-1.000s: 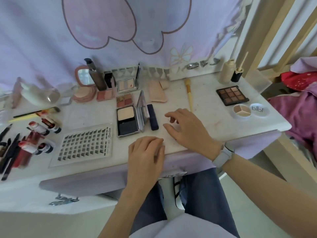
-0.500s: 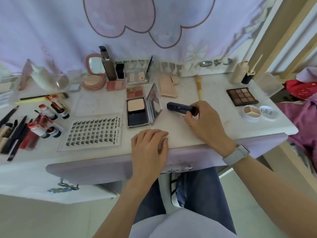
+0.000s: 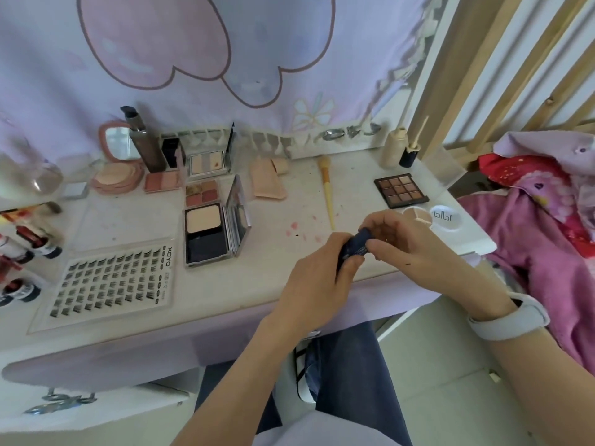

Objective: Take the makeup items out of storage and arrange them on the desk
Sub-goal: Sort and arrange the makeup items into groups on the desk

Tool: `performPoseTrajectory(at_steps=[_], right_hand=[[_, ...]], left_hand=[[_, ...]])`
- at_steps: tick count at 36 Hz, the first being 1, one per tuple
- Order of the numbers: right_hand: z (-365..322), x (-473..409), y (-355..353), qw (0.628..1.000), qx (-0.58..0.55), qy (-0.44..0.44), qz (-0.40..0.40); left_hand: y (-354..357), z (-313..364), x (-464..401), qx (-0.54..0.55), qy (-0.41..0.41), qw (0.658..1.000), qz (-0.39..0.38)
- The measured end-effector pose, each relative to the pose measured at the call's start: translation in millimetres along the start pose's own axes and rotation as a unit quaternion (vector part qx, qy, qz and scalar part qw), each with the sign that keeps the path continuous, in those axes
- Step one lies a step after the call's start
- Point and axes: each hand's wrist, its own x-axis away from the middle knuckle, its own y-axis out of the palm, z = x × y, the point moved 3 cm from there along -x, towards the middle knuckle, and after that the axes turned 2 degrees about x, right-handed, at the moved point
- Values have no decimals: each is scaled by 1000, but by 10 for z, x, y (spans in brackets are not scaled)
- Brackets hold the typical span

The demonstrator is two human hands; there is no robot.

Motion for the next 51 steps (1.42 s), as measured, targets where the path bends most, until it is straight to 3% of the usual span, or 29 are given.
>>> performPoseTrajectory(at_steps=[5,9,14,17,21,24,26,33,38,42,51], right_hand=[[65,8,-23,999,-32,-16,-9],[124,-38,-18,1000,12,-9,14],[180,-78,-102,998,13,-8,56],[226,-93,-238,987,-51,-2,151],[340,-87,-342,950,-151,58,268],[392,-95,-324,921,-269,90,267],[398,-119,-325,921,-282,86,256],[361,-301,-442,964,-8,30,263],[436,-461,-520,962,91,66,249],[456,-626,-549,949,240,23,204],[679,-849,-498,920,373,39,111]], left_hand=[[-22,-43,-45,-20,19,1000,9],[-28,-83,-84,-33,8,999,-7],[-48,-144,-114,25,-23,999,-20],[-86,-195,-141,92,-58,994,-10],[-132,-185,-226,313,-121,941,41],[-135,-147,-343,322,-117,937,75],[-105,-131,-447,313,-123,937,94],[-60,-55,-844,252,-149,950,109],[5,-70,-1079,148,-147,973,104],[17,-112,-1170,80,-159,978,105],[22,-157,-1207,37,-128,986,101]])
